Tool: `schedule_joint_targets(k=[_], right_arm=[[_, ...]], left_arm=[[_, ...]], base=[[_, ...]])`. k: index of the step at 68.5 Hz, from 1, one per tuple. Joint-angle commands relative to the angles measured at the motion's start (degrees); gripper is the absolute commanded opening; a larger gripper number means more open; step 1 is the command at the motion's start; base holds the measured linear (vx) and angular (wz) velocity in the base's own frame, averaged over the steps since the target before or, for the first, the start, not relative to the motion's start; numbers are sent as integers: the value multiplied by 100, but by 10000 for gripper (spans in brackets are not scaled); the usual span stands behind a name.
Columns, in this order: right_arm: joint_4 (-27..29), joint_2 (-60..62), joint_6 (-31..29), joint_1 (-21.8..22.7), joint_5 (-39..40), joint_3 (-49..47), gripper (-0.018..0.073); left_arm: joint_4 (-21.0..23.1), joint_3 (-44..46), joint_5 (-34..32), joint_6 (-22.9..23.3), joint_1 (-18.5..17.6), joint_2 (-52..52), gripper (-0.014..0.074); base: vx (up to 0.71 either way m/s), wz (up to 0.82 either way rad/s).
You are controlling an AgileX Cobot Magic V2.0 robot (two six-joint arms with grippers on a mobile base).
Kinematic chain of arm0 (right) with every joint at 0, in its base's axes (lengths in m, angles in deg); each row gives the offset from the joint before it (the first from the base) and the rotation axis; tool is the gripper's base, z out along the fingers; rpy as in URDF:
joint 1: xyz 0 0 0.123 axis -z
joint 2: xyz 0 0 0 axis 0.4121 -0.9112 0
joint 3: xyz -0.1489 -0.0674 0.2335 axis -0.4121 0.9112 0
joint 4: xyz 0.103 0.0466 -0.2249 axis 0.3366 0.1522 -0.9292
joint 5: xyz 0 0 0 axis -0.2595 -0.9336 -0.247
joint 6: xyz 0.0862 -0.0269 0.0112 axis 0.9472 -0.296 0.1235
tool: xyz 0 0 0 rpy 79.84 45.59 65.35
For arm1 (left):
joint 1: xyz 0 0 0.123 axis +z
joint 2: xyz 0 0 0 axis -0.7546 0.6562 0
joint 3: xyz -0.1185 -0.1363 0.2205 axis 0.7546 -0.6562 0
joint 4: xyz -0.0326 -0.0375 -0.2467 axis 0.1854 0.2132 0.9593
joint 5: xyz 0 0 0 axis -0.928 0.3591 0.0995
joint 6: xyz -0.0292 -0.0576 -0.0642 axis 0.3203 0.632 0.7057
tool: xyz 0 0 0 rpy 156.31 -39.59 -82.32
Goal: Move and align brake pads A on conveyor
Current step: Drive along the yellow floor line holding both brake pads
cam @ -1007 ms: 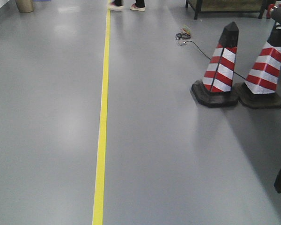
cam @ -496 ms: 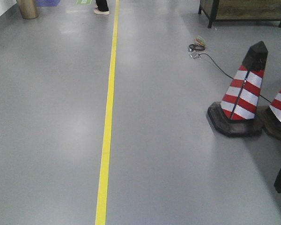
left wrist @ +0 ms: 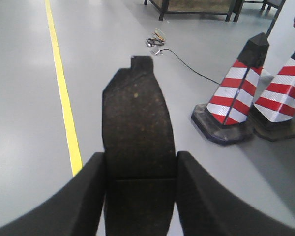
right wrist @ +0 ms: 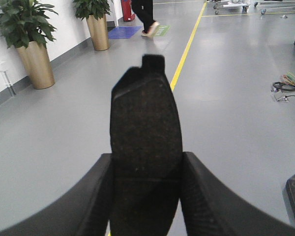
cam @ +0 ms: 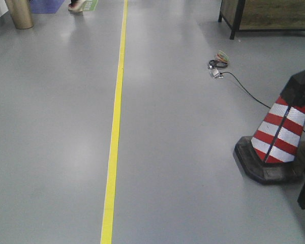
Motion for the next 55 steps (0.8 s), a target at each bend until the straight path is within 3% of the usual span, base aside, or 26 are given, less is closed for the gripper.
schedule_joint_targets(k=[1, 55], right_arm=[[-84, -29, -24, 22, 559, -182, -4], [-84, -29, -24, 22, 559, -182, -4]], left_arm=[[-45, 154, -528, 12, -24, 71, -6], [-45, 154, -528, 12, -24, 71, -6]], base=[[60, -3], [52, 0]])
